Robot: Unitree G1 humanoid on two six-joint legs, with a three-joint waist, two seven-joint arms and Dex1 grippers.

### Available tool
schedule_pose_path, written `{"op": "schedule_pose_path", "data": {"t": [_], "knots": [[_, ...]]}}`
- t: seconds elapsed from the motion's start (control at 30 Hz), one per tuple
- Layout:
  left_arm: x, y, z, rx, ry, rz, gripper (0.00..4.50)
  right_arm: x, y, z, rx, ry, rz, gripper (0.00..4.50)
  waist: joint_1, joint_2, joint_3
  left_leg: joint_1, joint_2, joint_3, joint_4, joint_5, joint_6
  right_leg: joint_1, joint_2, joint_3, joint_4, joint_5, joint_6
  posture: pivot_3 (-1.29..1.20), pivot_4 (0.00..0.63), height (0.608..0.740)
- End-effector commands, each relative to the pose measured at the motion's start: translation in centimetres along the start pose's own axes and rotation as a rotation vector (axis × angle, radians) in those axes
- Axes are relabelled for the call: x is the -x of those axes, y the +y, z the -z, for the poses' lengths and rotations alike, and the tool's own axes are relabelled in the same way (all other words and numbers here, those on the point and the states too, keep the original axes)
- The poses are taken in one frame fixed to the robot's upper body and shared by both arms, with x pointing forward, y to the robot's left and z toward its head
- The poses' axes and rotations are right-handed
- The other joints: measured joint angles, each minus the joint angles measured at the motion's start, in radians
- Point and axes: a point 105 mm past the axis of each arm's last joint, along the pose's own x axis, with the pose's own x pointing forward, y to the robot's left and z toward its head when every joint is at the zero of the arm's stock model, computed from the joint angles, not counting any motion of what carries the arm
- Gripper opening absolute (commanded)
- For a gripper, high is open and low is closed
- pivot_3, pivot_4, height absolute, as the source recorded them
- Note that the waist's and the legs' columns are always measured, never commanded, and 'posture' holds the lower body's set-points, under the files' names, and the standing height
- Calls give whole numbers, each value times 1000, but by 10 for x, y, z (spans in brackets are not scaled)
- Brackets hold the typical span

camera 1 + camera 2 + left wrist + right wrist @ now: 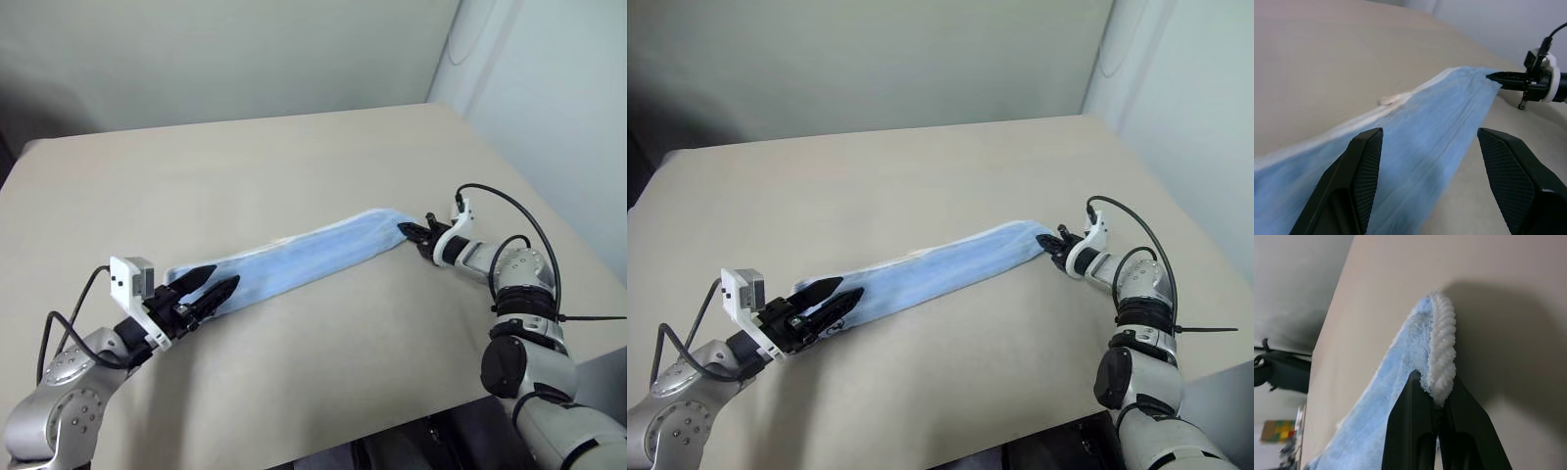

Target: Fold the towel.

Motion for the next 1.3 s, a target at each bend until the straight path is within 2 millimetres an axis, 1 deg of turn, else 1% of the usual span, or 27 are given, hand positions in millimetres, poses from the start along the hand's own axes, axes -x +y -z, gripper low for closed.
{"op": "schedule_pose_path", "data": {"t": [0.03, 0.17, 0.27, 0.3, 0.33, 0.4, 0.47, 0.5, 0.53, 0.57, 0.6, 0.63, 0.67, 0.7, 0.77, 0.9, 0.93, 1.0, 1.1, 1.2, 1.23, 1.27, 1.3], "knots": [[0, -5, -8, -33, -34, 6, 3351, 24, -9, -44, 73, -161, 50, 24, 10, 1, 1, 0, 0, 0, 0, 0, -2, 0, 0, 0, 0, 0, 0, 0, 150, 740], [-1, -6, -5, -25, -29, 3, 3351, 37, -13, -68, 159, -224, 84, 24, 13, 1, 1, -1, 1, 1, 0, 0, -4, -1, 0, 1, 0, 0, 0, 0, 150, 740], [-2, -6, -3, -23, -26, 4, 3351, 43, -7, -80, 255, -242, 77, 24, 9, 1, 1, 0, 2, 1, 0, 0, -4, -2, 0, 3, 0, 0, 0, 0, 150, 740], [-2, -6, -3, -22, -25, 5, 3351, 44, -1, -82, 334, -231, 68, 24, 7, 1, 1, 0, 2, 1, 0, 0, -4, -2, 1, 4, 0, 0, 0, 0, 150, 740], [-4, -6, -3, -22, -23, 8, 3351, 42, 11, -82, 449, -203, 39, 24, 6, 1, 1, 0, 2, 1, 0, 0, -4, -2, 1, 4, 0, 0, 0, 0, 150, 740], [-5, -6, -3, -22, -21, 12, 3351, 38, 26, -77, 596, -153, 0, 24, -1, 1, 1, 0, 2, 2, 0, 0, -4, -3, 1, 5, 0, 0, 0, 0, 150, 740], [-9, -8, -2, -19, -20, 24, 3351, 31, 50, -62, 915, -64, -72, 24, -4, 2, 1, 0, 2, 3, 1, 0, -4, -4, 1, 7, 0, 0, 0, 0, 150, 740], [-10, -8, -2, -19, -20, 28, 3351, 28, 57, -54, 1027, -28, -103, 24, -8, 2, 1, -1, 2, 3, 1, 0, -4, -4, 1, 8, 0, 0, 0, 0, 150, 740], [-12, -9, -2, -17, -20, 33, 3351, 26, 69, -44, 1143, 9, -160, 24, -12, 2, 1, 0, 2, 4, 1, 0, -4, -4, 2, 8, 0, 0, 0, 0, 150, 740], [-13, -10, -2, -16, -21, 37, 3351, 25, 78, -36, 1224, 35, -210, 24, -15, 2, 1, 0, 2, 4, 2, -1, -4, -4, 2, 9, 0, 0, 0, 0, 150, 740], [-14, -10, -1, -15, -22, 39, 3351, 24, 84, -31, 1272, 53, -244, 24, -17, 2, 1, -1, 2, 4, 3, -1, -4, -4, 2, 10, 0, 0, 1, 0, 150, 740], [-15, -10, -1, -15, -22, 42, 3351, 22, 93, -20, 1335, 88, -301, 24, -18, 2, 1, -1, 2, 4, 4, -1, -4, -4, 2, 11, 0, 0, 1, 0, 150, 740], [-15, -10, -1, -15, -23, 43, 3351, 21, 98, -14, 1370, 111, -335, 24, -19, 2, 1, -1, 2, 4, 5, -1, -4, -4, 3, 13, 0, 1, 1, 0, 150, 740], [-16, -11, -1, -14, -24, 45, 3351, 19, 104, 1, 1447, 159, -393, 24, -20, 2, 1, -1, 1, 4, 5, -1, -4, -4, 3, 14, 0, 1, 2, 0, 150, 740], [-17, -12, 0, -13, -25, 48, 3351, 16, 112, 31, 1536, 254, -498, 24, -20, 2, 1, -1, 1, 4, 6, -2, -5, -4, 3, 15, 0, 1, 3, 0, 150, 740], [-18, -14, 1, -12, -37, 44, 3351, 7, 117, 74, 1580, 360, -607, 24, -19, 1, 1, 0, 1, 4, 8, -4, -7, -4, 3, 16, 0, 2, 4, 0, 150, 740], [-18, -14, 0, -12, -40, 43, 3351, 7, 117, 81, 1588, 375, -625, 24, -16, 1, 1, 0, 1, 4, 9, -4, -7, -4, 3, 16, 0, 2, 4, 0, 150, 740], [-17, -14, 1, -11, -43, 38, 3351, -5, 112, 92, 1597, 394, -580, 24, -13, 1, 1, 0, 1, 3, 10, -5, -8, -4, 2, 16, 0, 2, 5, 0, 150, 740], [-16, -15, 2, -10, -48, 32, 3351, -16, 105, 102, 1589, 415, -536, 24, -12, 1, 1, -1, 2, 1, 11, -6, -11, -5, 2, 17, 0, 3, 6, 0, 150, 740], [-15, -16, 2, -10, -50, 27, 3351, -16, 100, 105, 1579, 438, -534, 24, -6, 1, 1, -1, 2, 1, 13, -7, -13, -5, 2, 18, 0, 3, 7, 0, 150, 740], [-14, -16, 3, -10, -50, 25, 3351, -15, 99, 106, 1550, 453, -541, 24, -5, 1, 1, -1, 2, 1, 13, -8, -14, -4, 2, 18, 0, 3, 7, 0, 150, 740], [-14, -15, 3, -10, -50, 23, 3351, -13, 99, 107, 1532, 462, -559, 541, -5, 1, 1, -1, 2, 1, 14, -8, -14, -4, 2, 18, 0, 3, 7, 0, 150, 740], [-13, -15, 3, -10, -50, 22, 3351, -11, 102, 105, 1514, 452, -575, 709, -4, 1, 1, -1, 2, 2, 14, -8, -15, -4, 2, 18, 0, 3, 7, 0, 150, 740]]}}
